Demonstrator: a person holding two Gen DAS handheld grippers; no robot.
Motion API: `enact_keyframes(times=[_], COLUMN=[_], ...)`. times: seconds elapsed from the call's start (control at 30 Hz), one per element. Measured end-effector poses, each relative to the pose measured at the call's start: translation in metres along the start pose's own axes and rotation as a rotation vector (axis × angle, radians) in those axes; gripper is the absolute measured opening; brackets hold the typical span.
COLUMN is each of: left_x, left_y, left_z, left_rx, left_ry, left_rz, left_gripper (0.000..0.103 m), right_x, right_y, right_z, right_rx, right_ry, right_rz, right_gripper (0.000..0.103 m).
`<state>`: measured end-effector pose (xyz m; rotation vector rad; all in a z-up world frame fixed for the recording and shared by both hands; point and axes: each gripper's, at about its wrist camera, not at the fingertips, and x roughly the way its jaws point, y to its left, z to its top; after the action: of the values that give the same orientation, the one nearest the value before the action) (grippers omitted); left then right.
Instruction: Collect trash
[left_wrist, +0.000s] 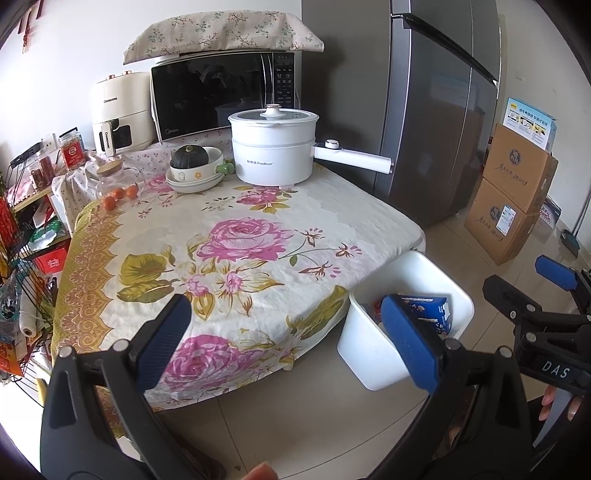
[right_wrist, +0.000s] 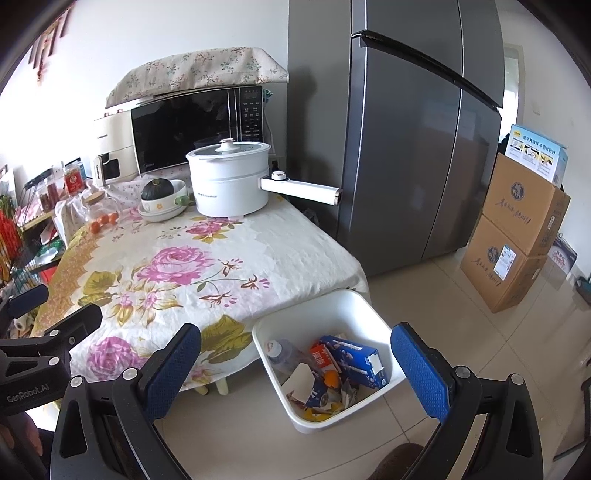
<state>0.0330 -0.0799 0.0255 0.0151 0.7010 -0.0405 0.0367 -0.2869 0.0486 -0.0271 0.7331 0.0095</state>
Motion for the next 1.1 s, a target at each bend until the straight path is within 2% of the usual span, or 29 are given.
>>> enact_keyframes(times=[1.1], left_x=[0.0009], left_y=[0.0027], left_z=[-0.0005], left_rx=[-0.019], left_ry=[0.019], left_rz=[-0.009], left_gripper=[0.102], right_x=[0.0017], right_y=[-0.0033], right_z=[0.0], right_rx=[-0.005], right_ry=[0.002], right_rz=[0.001], right_gripper=[0.103])
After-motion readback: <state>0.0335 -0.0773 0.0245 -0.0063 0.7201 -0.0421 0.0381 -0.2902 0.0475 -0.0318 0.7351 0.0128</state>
